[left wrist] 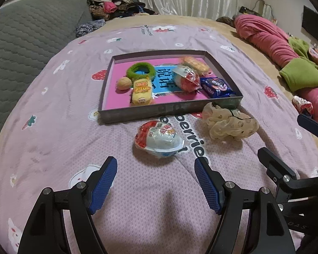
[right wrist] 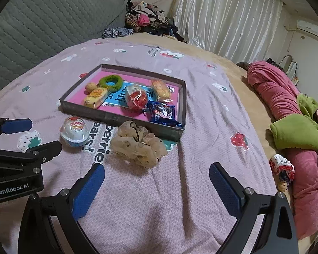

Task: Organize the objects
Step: 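Approach clear plastic ball with left tool while right tool approaches beige scrunchie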

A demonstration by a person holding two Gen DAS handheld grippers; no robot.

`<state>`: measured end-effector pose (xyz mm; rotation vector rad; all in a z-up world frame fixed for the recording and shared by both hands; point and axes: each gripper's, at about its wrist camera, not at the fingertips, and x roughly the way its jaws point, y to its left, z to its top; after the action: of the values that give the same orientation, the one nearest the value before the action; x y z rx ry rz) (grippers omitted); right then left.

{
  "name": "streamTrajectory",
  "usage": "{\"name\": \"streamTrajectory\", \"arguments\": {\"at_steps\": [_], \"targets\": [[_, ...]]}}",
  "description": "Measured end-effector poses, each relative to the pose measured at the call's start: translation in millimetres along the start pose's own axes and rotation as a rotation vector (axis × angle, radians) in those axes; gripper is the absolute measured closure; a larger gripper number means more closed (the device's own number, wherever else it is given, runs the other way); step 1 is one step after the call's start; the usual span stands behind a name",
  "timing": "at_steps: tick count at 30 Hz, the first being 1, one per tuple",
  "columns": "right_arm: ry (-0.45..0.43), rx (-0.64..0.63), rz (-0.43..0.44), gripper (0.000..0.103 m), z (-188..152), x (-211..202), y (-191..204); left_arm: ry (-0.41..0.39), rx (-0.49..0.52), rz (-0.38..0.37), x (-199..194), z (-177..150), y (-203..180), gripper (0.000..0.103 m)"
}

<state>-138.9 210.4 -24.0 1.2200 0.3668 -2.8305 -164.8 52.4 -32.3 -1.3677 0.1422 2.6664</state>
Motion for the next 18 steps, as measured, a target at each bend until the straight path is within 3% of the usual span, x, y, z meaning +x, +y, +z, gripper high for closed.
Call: {"name": "streamTrajectory", "arguments": {"at_steps": [18], "targets": [[0.043, -0.020, -0.003, 0.003, 8, 47, 0, 0.025, 0.012, -0.007, 45, 13, 2, 0.026]]}}
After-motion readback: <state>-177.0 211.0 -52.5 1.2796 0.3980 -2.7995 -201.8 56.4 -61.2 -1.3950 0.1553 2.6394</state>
